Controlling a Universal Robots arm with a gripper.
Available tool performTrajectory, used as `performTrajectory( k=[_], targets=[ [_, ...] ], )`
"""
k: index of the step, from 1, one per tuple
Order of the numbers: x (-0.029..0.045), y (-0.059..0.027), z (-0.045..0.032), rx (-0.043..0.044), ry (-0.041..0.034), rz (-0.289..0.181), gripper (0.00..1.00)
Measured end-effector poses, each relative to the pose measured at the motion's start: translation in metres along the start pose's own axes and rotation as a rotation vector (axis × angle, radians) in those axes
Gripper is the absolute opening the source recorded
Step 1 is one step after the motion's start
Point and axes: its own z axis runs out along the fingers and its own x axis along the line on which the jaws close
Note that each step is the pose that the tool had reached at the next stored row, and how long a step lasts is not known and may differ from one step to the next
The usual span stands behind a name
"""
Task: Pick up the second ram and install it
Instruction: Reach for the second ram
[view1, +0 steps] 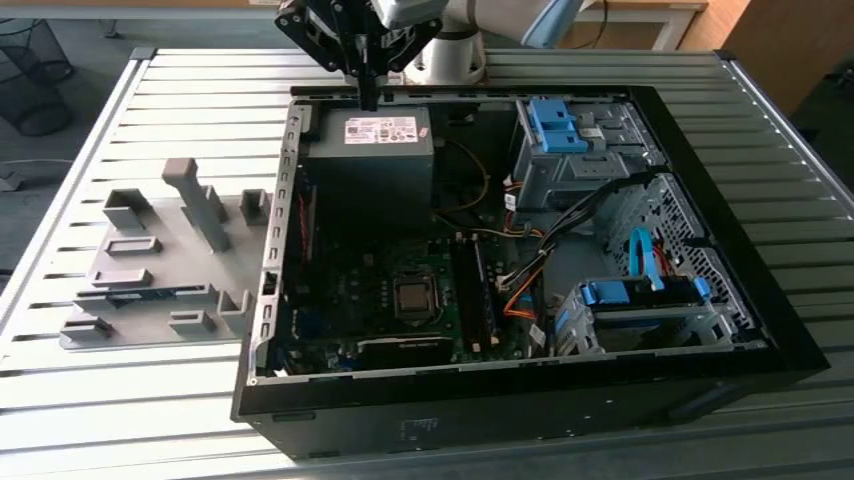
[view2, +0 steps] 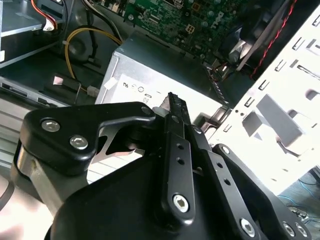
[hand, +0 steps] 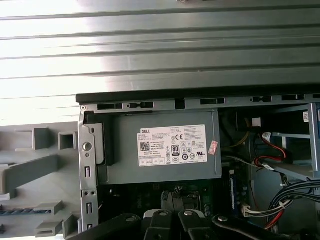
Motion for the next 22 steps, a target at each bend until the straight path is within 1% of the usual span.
performTrajectory(
  k=[7,22],
  targets=[
    [0.0044,-0.0004,0.0002,0.0001,0.0005,0.0,0.1],
    [0.0087,-0.0007,0.0004,0.0001,0.0005,0.0,0.1]
  ],
)
